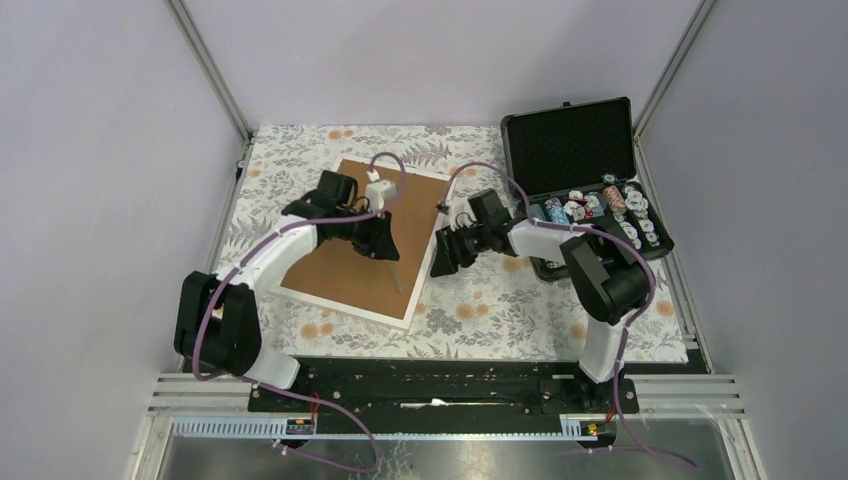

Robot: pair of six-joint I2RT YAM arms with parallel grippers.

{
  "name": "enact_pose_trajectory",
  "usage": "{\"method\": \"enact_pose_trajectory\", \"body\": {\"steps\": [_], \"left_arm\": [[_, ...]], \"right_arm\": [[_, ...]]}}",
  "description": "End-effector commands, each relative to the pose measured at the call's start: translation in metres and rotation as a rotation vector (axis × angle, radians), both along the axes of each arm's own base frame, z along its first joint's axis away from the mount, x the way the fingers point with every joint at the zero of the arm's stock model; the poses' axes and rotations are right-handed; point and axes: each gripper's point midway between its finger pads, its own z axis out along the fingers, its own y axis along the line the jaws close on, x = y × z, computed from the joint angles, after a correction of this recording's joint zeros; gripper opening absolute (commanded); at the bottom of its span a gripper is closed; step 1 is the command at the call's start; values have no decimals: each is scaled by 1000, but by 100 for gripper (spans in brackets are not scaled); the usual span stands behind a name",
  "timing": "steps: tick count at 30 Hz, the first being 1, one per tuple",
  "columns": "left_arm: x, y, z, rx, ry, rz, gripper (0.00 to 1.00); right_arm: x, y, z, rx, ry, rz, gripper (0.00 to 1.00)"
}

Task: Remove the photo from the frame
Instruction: Release the photo frame item from the photo frame, then place the screwdriver at the center of the board.

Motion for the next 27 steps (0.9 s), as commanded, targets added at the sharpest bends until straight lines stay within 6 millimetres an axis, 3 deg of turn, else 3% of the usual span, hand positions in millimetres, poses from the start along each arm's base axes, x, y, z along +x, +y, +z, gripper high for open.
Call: {"method": "enact_pose_trajectory", "body": {"steps": [1,3,6,9,14,22,25,27], "left_arm": [[15,-5,58,-176,55,-6,0],[28,-3,62,-207,98,23,0],[42,-8,68,-249,157,39,0],[54,-15,76,-288,185,48,0],[65,-25,91,-352,210,55,0],[60,-36,100,-376,216,31,0],[60,-38,102,-383,217,40,0],[62,-38,101,-379,208,50,0]], "right_arm": [[19,-4,71,73,-186,47,59],[19,-1,98,116,-252,75,65],[20,6,132,174,-309,97,82],[21,17,149,182,-340,123,85],[28,32,145,130,-347,123,81],[34,48,124,54,-349,135,71],[32,55,125,55,-354,155,59],[33,55,126,56,-362,157,45]]}}
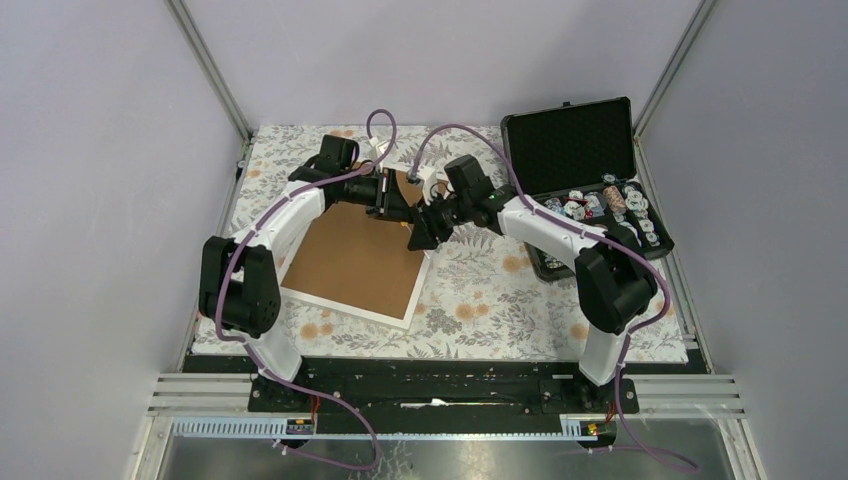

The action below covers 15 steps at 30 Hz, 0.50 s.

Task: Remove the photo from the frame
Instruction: Place the screwdriver at the center of the board.

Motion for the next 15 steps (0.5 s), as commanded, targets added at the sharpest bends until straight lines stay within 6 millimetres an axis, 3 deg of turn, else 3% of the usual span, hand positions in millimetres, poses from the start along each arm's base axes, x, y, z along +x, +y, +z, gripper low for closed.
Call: {"method": "enact_pose_trajectory", "body": {"steps": [1,5,6,11,15], "left_arm": [[6,-7,29,-54,-76,-4,0],[12,-6,29,-39,-92,16,9],[14,-5,31,-40,-103,20,14],[27,1,43,-25,-201,57,50],[43,18,49,29,-294,119,95]], "right_arm": [[6,10,22,14,-85,18,39],[5,3,21,-8,-104,7,4],[6,0,20,-15,-106,-6,0],[10,-24,16,-36,-50,-80,0],[10,-62,5,-91,-29,-148,0]]}}
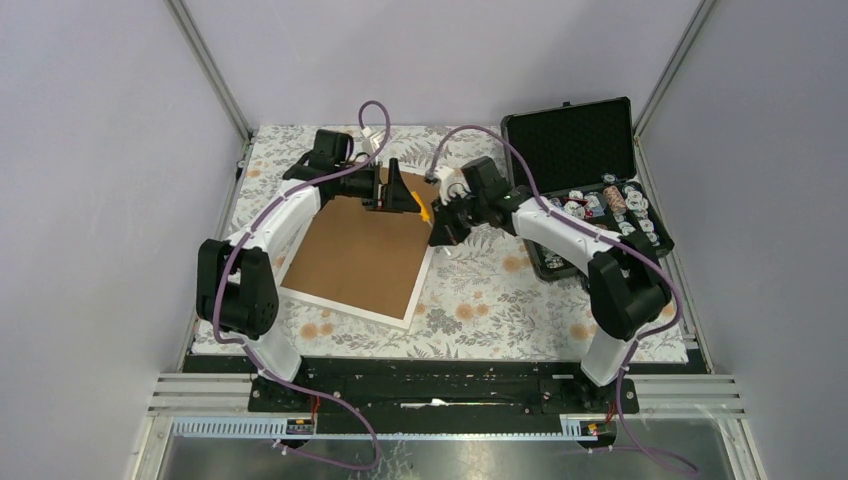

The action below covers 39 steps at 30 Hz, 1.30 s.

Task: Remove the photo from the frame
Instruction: Place the screwdriver at the center of the board.

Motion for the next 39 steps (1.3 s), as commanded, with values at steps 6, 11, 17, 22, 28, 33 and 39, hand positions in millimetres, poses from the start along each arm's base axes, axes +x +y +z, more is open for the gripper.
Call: {"method": "enact_pose_trajectory", "body": {"steps": [6,11,17,22,28,33,39], "left_arm": [[43,43,38,165,-335,140,99],[52,67,10,340,-344,186,99],[59,85,-12,469,-322,215,99],[66,95,-17,524,-328,250,99],[67,99,-20,542,-337,268,99],[71,112,-35,617,-303,301,99],[53,85,-39,607,-352,136,99]], "right_arm": [[-19,-120,-40,-205,113,-249,0],[-47,-170,-79,-308,203,-369,0],[-38,-191,-100,-428,225,-448,0],[-39,-207,-123,-591,330,-477,5],[-41,-214,-119,-624,368,-567,26],[-42,-217,-119,-640,370,-588,43],[-42,-211,-118,-616,385,-580,50]]}}
